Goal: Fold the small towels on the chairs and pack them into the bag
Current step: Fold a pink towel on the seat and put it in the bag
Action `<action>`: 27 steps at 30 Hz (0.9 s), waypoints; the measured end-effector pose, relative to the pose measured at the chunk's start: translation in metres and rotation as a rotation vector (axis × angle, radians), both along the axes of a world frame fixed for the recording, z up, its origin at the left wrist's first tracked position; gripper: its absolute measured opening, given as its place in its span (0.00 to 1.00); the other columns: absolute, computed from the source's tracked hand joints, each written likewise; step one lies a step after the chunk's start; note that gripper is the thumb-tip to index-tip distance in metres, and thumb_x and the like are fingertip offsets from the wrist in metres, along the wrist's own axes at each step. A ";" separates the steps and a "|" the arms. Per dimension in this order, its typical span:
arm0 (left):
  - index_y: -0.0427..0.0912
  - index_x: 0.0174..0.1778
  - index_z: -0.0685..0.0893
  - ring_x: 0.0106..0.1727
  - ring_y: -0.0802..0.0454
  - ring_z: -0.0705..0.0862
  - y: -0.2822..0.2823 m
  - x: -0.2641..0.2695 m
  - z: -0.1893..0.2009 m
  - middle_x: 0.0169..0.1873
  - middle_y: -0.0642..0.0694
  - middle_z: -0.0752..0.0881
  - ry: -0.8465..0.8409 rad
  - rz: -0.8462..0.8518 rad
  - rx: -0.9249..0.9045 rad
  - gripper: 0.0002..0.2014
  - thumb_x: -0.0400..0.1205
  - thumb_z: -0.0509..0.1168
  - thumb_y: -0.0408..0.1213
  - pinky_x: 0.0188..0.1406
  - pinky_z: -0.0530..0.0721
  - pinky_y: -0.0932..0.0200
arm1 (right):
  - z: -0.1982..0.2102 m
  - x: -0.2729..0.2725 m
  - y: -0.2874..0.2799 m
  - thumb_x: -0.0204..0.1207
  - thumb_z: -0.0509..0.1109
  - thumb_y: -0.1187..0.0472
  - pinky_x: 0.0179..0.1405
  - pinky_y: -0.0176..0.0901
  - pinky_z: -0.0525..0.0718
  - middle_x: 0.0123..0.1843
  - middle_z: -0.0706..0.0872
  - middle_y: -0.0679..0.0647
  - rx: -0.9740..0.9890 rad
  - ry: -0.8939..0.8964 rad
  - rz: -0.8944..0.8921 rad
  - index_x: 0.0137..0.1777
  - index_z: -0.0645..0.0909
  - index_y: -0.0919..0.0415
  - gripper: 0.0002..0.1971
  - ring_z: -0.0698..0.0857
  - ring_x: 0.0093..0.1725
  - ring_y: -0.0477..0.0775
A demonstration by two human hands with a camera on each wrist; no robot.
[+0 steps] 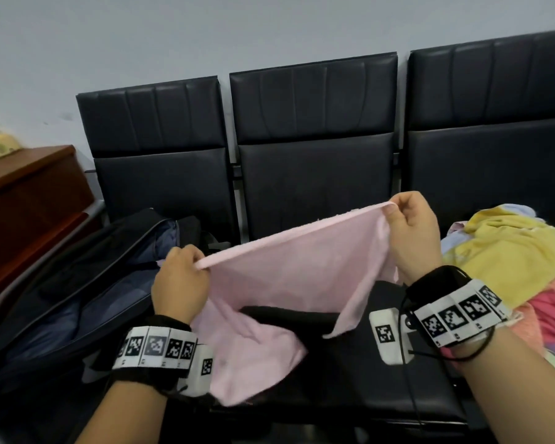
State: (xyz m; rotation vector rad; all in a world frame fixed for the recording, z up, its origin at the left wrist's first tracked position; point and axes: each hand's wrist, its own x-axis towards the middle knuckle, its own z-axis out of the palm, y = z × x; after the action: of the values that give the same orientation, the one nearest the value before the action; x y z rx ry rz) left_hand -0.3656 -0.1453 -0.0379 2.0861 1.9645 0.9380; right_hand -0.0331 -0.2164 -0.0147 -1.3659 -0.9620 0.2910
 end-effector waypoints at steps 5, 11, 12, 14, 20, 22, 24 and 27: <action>0.50 0.41 0.76 0.41 0.44 0.84 0.000 -0.001 0.003 0.36 0.47 0.85 -0.203 -0.097 -0.065 0.08 0.79 0.61 0.30 0.36 0.78 0.52 | -0.009 -0.003 0.000 0.83 0.66 0.64 0.41 0.33 0.79 0.40 0.84 0.50 -0.046 0.041 0.068 0.43 0.79 0.53 0.08 0.81 0.40 0.43; 0.45 0.45 0.87 0.50 0.51 0.84 -0.008 0.049 -0.001 0.45 0.49 0.87 -0.205 -0.366 -0.134 0.09 0.81 0.62 0.31 0.52 0.77 0.58 | -0.015 -0.051 -0.004 0.77 0.73 0.67 0.46 0.39 0.84 0.39 0.90 0.53 -0.169 -0.138 0.425 0.47 0.87 0.54 0.06 0.87 0.41 0.47; 0.45 0.46 0.88 0.51 0.53 0.84 -0.012 0.058 -0.001 0.46 0.49 0.87 -0.200 -0.412 -0.128 0.09 0.82 0.62 0.32 0.54 0.77 0.60 | -0.017 -0.058 -0.005 0.77 0.74 0.66 0.45 0.38 0.83 0.38 0.89 0.53 -0.190 -0.149 0.478 0.50 0.87 0.53 0.07 0.86 0.38 0.46; 0.46 0.47 0.90 0.50 0.56 0.84 -0.020 0.073 0.000 0.46 0.50 0.86 -0.209 -0.500 -0.106 0.10 0.83 0.63 0.33 0.56 0.78 0.61 | -0.019 -0.071 -0.005 0.76 0.75 0.62 0.41 0.32 0.82 0.34 0.88 0.52 -0.239 -0.234 0.553 0.58 0.86 0.50 0.12 0.84 0.35 0.40; 0.49 0.44 0.89 0.47 0.60 0.85 -0.038 0.092 0.004 0.43 0.54 0.86 -0.361 -0.598 -0.016 0.08 0.81 0.66 0.32 0.49 0.82 0.65 | -0.025 -0.079 -0.003 0.77 0.75 0.55 0.37 0.31 0.80 0.34 0.88 0.47 -0.323 -0.397 0.500 0.50 0.88 0.47 0.04 0.85 0.38 0.41; 0.50 0.45 0.86 0.47 0.59 0.85 -0.041 0.091 0.004 0.42 0.56 0.86 -0.420 -0.614 0.012 0.08 0.81 0.67 0.31 0.47 0.82 0.69 | -0.026 -0.076 -0.004 0.78 0.74 0.53 0.35 0.28 0.77 0.34 0.87 0.44 -0.330 -0.454 0.477 0.42 0.87 0.47 0.04 0.85 0.38 0.39; 0.50 0.45 0.84 0.46 0.57 0.84 -0.041 0.090 0.002 0.41 0.56 0.85 -0.396 -0.625 0.012 0.07 0.81 0.68 0.31 0.46 0.81 0.69 | -0.026 -0.075 -0.005 0.79 0.73 0.53 0.36 0.29 0.79 0.35 0.88 0.45 -0.321 -0.450 0.488 0.41 0.87 0.49 0.05 0.85 0.38 0.41; 0.48 0.41 0.83 0.42 0.57 0.83 -0.036 0.090 -0.004 0.39 0.54 0.84 -0.297 -0.601 -0.050 0.11 0.76 0.66 0.25 0.40 0.80 0.67 | -0.021 -0.070 -0.004 0.79 0.73 0.58 0.38 0.30 0.81 0.36 0.88 0.48 -0.242 -0.344 0.444 0.42 0.88 0.51 0.04 0.86 0.39 0.43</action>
State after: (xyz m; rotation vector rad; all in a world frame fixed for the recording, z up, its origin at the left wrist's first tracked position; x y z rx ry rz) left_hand -0.2758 -0.1814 -0.0419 2.1544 1.1053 0.9712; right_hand -0.1031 -0.2207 -0.0360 -1.4377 -1.5625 0.5306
